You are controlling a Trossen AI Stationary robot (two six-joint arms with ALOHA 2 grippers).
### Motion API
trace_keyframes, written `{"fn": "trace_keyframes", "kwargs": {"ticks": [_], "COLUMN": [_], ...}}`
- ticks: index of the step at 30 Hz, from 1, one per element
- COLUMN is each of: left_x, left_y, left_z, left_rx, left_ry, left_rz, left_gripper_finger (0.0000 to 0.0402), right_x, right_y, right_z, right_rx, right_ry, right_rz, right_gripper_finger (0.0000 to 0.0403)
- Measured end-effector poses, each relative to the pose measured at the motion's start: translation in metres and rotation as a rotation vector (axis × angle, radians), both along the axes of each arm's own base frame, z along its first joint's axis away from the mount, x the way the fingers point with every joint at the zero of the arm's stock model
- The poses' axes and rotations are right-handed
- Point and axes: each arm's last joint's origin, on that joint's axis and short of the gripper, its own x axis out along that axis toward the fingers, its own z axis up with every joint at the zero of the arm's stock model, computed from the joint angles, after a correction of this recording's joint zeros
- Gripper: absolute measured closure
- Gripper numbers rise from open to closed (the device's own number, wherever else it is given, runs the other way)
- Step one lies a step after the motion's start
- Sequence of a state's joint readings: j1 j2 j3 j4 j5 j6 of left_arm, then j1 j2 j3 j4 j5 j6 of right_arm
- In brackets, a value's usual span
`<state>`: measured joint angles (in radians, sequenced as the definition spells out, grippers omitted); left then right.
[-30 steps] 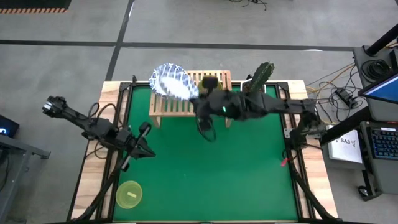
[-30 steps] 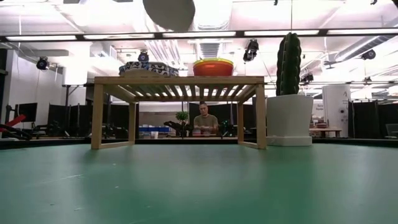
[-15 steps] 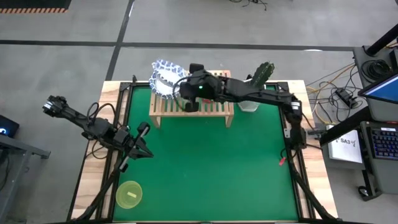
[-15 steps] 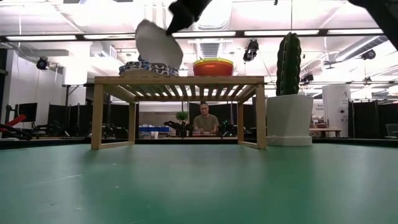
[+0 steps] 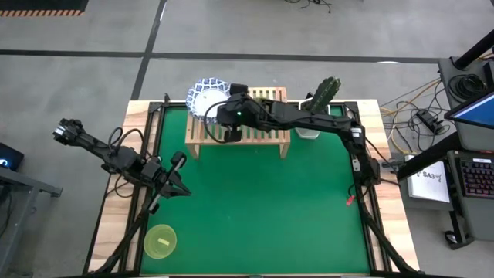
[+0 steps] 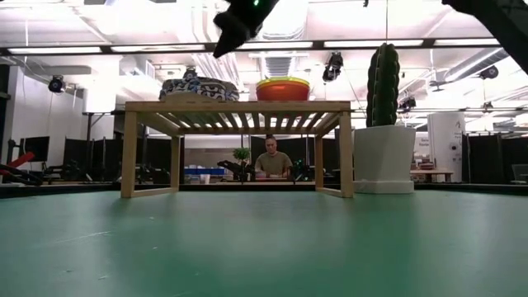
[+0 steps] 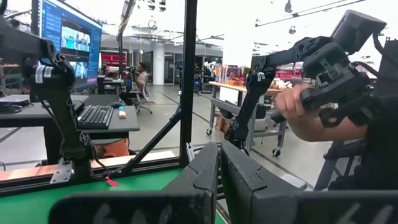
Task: Place and stack bowls onto a shelf
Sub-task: Stack the small yellow bowl on top of the small green bowl on the shelf
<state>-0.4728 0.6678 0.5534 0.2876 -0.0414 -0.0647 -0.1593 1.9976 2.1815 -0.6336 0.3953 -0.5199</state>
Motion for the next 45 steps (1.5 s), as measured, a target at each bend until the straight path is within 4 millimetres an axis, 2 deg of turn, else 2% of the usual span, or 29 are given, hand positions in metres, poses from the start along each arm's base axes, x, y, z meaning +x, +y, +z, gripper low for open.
{"fn": "trace_keyframes", "kwargs": {"ticks": [4, 8, 17, 23, 28, 36, 39, 43, 45], "left_x": [0.000, 0.000, 0.001, 0.001, 0.005, 0.024, 0.032, 0.040, 0.043], "left_y": [0.000, 0.000, 0.000, 0.000, -0.002, -0.006, -0.009, -0.012, -0.013], "left_z": [-0.002, -0.003, -0.004, -0.005, -0.008, -0.023, -0.030, -0.038, -0.044], "left_rx": [0.008, 0.007, -0.010, -0.006, 0.001, -0.112, -0.217, -0.411, -0.526], "left_ry": [0.021, 0.027, 0.046, 0.054, 0.073, 0.214, 0.292, 0.411, 0.535], "left_rz": [0.000, 0.000, -0.004, -0.003, 0.011, 0.192, 0.202, 0.233, 0.267], "left_gripper_finger": [0.0401, 0.0401, 0.0401, 0.0401, 0.0401, 0.0401, 0.0401, 0.0401, 0.0401], "right_x": [-0.016, -0.025, -0.033, -0.050, -0.079, -0.136, -0.153, -0.169, -0.175], "right_y": [0.018, 0.043, 0.124, 0.156, 0.160, 0.147, 0.140, 0.132, 0.130], "right_z": [0.013, 0.011, -0.033, -0.071, -0.092, -0.108, -0.107, -0.093, -0.084], "right_rx": [0.125, 0.295, 0.316, 0.311, 0.313, 0.312, 0.278, 0.211, 0.178], "right_ry": [-0.004, 0.005, 0.081, 0.066, 0.005, -0.180, -0.234, -0.318, -0.346], "right_rz": [0.021, 0.131, 0.333, 0.428, 0.452, 0.476, 0.483, 0.503, 0.513], "right_gripper_finger": [0.0319, 0.0329, 0.0335, 0.0335, 0.0335, 0.0335, 0.0335, 0.0335, 0.0335]}}
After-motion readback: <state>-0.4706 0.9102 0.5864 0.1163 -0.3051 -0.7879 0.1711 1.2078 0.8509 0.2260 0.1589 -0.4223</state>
